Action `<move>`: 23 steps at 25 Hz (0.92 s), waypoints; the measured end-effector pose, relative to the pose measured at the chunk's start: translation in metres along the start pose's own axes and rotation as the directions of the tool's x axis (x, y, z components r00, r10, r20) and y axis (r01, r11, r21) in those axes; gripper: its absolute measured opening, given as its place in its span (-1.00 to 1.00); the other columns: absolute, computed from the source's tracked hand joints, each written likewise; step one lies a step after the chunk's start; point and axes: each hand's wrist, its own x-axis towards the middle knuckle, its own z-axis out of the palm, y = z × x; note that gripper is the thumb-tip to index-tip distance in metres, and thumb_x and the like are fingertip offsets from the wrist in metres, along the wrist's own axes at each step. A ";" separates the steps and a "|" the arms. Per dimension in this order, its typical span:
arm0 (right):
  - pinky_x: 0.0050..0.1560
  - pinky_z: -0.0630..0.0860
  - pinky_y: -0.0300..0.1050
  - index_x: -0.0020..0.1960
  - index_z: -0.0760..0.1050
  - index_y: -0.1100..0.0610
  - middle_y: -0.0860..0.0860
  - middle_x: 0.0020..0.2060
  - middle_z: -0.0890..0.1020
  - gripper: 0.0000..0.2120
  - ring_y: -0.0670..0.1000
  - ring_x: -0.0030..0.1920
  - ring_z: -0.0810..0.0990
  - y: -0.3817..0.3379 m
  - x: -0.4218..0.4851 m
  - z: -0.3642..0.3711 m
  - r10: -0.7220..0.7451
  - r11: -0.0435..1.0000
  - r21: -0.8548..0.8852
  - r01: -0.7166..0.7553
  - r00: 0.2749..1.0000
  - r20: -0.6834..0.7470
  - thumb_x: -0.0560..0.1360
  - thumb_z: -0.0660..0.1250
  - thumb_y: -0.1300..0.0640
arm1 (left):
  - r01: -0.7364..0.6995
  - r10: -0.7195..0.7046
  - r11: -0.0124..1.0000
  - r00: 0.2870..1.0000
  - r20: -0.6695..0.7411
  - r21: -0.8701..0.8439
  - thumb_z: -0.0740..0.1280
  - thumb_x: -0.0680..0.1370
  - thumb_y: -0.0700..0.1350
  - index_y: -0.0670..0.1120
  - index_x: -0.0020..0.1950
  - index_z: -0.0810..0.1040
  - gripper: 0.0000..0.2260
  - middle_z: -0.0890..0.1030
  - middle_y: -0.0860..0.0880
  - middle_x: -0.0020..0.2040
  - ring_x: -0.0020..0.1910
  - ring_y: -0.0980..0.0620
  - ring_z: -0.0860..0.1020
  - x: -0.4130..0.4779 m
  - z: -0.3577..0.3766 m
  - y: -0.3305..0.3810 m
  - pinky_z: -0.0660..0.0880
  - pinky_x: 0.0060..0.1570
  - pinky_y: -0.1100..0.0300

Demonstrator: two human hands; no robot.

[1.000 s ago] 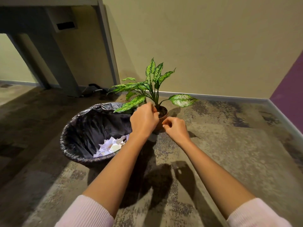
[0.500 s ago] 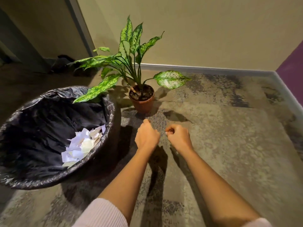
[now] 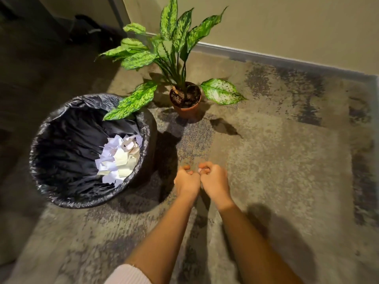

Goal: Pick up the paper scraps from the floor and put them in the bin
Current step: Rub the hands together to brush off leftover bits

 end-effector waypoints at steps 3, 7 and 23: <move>-0.01 0.53 -0.10 0.03 0.63 0.17 0.13 -0.07 0.70 -0.85 0.11 -0.03 0.63 -0.026 -0.019 -0.029 0.107 0.989 0.104 -0.109 0.994 0.024 0.52 0.32 0.23 | 0.094 -0.094 0.990 0.996 0.004 -0.103 0.31 0.53 -0.20 -0.12 0.18 0.55 -0.77 0.65 -0.19 0.10 0.11 -0.18 0.59 -0.030 -0.013 0.029 0.52 0.15 0.04; -0.01 0.57 0.01 0.05 0.64 0.20 0.17 -0.11 0.69 -0.83 0.13 -0.14 0.61 -0.061 -0.014 -0.065 0.221 0.957 0.179 -0.228 0.973 0.060 0.51 0.32 0.24 | 0.218 -0.208 0.882 0.976 0.069 -0.417 0.24 0.55 -0.32 -0.23 0.20 0.54 -0.75 0.63 -0.29 0.10 0.05 -0.19 0.61 -0.047 -0.020 0.080 0.54 0.17 -0.07; 0.25 0.46 -0.04 0.44 0.36 0.15 0.08 0.37 0.45 -0.62 0.05 0.27 0.47 -0.119 0.186 -0.016 0.321 0.825 0.413 -0.386 0.921 0.220 0.64 0.16 0.11 | 0.306 -0.362 0.562 0.927 0.104 -0.769 0.13 0.65 -0.19 -0.08 -0.13 0.52 -0.77 0.55 -0.05 -0.10 -0.10 -0.01 0.52 0.133 -0.023 0.175 0.46 -0.11 0.17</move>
